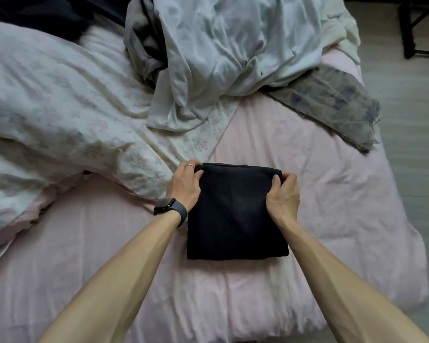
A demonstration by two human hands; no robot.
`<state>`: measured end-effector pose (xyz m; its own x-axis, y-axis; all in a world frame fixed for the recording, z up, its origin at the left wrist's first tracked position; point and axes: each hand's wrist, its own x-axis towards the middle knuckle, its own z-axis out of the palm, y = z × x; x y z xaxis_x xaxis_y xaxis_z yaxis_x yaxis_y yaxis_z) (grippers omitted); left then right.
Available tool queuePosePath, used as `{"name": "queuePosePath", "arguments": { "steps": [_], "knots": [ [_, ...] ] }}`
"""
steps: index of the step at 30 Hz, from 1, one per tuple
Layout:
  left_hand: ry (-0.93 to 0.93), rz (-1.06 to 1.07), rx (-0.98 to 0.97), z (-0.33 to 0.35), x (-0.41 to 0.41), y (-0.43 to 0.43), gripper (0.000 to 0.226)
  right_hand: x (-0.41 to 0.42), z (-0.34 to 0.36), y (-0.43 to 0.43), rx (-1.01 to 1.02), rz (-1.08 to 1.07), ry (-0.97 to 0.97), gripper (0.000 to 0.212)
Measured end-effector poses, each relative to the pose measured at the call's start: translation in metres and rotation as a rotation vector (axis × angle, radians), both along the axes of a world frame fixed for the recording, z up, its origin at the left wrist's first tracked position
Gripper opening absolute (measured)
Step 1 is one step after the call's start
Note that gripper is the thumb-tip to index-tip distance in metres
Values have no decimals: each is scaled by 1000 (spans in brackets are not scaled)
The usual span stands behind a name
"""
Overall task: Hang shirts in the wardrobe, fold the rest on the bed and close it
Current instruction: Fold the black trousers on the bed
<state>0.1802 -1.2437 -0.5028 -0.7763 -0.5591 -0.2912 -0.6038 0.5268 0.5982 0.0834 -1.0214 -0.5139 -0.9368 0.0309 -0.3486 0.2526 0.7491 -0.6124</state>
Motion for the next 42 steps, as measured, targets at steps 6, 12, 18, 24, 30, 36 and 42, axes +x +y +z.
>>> {"name": "queuePosePath", "arguments": {
  "steps": [6, 12, 18, 24, 30, 36, 42],
  "knots": [
    [-53, -8, -47, -22, -22, -4, 24, -12, -21, -10, 141, 1, -15, 23],
    [-41, 18, -151, -25, -14, 10, 42, -12, -17, -14, 229, 43, -14, 36],
    [2, -375, -441, -17, 35, 65, 70, 41, 1, -7, 367, 464, 446, 56],
    [-207, -391, -394, -48, 34, 76, 65, 57, -41, 1, 486, 740, 263, 62],
    [-181, -408, -445, -82, 32, 66, 69, 51, -71, -1, 463, 683, 295, 65],
    [-134, -411, -451, -101, 32, 61, 72, 49, -87, -3, 422, 657, 275, 67],
    [-168, -376, -409, -91, 29, 64, 74, 46, -78, -7, 411, 665, 217, 67]
  ]
}}
